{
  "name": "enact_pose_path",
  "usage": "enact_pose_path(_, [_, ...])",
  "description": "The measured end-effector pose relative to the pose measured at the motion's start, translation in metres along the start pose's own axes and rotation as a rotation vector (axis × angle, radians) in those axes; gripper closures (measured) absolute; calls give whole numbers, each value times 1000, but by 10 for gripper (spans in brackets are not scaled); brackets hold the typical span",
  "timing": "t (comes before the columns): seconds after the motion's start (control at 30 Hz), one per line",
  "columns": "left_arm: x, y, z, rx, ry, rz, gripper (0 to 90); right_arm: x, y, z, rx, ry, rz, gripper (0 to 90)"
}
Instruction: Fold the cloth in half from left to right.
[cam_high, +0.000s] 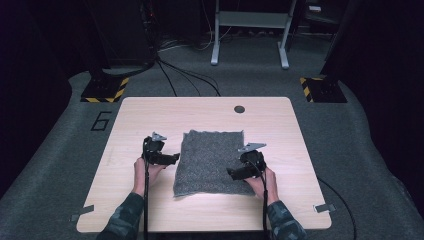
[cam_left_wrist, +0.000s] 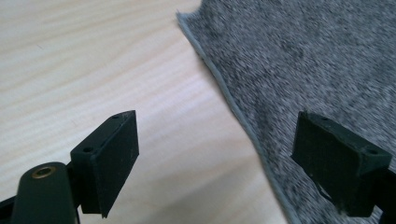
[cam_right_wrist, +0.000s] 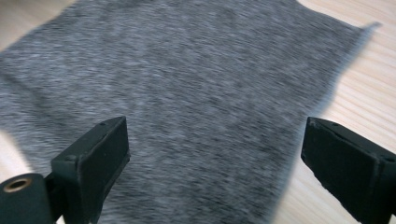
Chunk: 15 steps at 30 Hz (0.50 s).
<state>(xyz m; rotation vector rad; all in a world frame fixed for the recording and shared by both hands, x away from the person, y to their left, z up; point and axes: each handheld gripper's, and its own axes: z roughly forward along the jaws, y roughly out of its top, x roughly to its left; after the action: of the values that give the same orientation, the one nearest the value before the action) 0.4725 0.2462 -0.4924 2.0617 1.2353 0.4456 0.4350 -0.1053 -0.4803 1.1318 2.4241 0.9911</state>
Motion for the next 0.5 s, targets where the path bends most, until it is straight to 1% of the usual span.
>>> enact_pose_path(0.03, [5, 4, 3, 4, -24, -24, 145, 6, 1, 0, 4, 10, 10, 74])
enact_pose_path(0.07, [5, 5, 5, -3, -22, -39, 145, 8, 3, 0, -3, 18, -17, 75])
enact_pose_path(0.13, [7, 7, 6, -2, -26, -38, 144, 14, 5, 0, -4, 30, -28, 76])
enact_pose_path(0.17, [8, 12, 8, 3, -24, -39, 144, 18, 6, 1, -7, 40, -40, 76])
enact_pose_path(0.2, [8, 12, 8, 3, -24, -39, 144, 18, 6, 1, -7, 40, -40, 76])
enact_pose_path(0.23, [10, 17, 12, -5, -25, -42, 145, 25, 7, 2, -8, 49, -51, 76])
enact_pose_path(0.27, [10, 17, 12, -5, -25, -42, 145, 25, 7, 2, -8, 49, -51, 76])
enact_pose_path(0.3, [11, 20, 14, 1, -24, -33, 145, 29, 8, 3, -10, 60, -53, 77])
enact_pose_path(0.33, [13, 24, 17, 15, -27, -26, 146, 37, 9, 5, 1, 73, -66, 77])
enact_pose_path(0.4, [14, 27, 19, 10, -20, -32, 146, 40, 10, 6, 0, 77, -71, 77])
enact_pose_path(0.43, [17, 31, 24, 15, -21, -33, 145, 48, 12, 8, 4, 87, -75, 77])
enact_pose_path(0.47, [17, 31, 24, 15, -21, -33, 146, 48, 12, 8, 4, 87, -75, 77])
enact_pose_path(0.5, [19, 34, 28, 14, -29, -53, 144, 54, 14, 9, 3, 106, -91, 77])
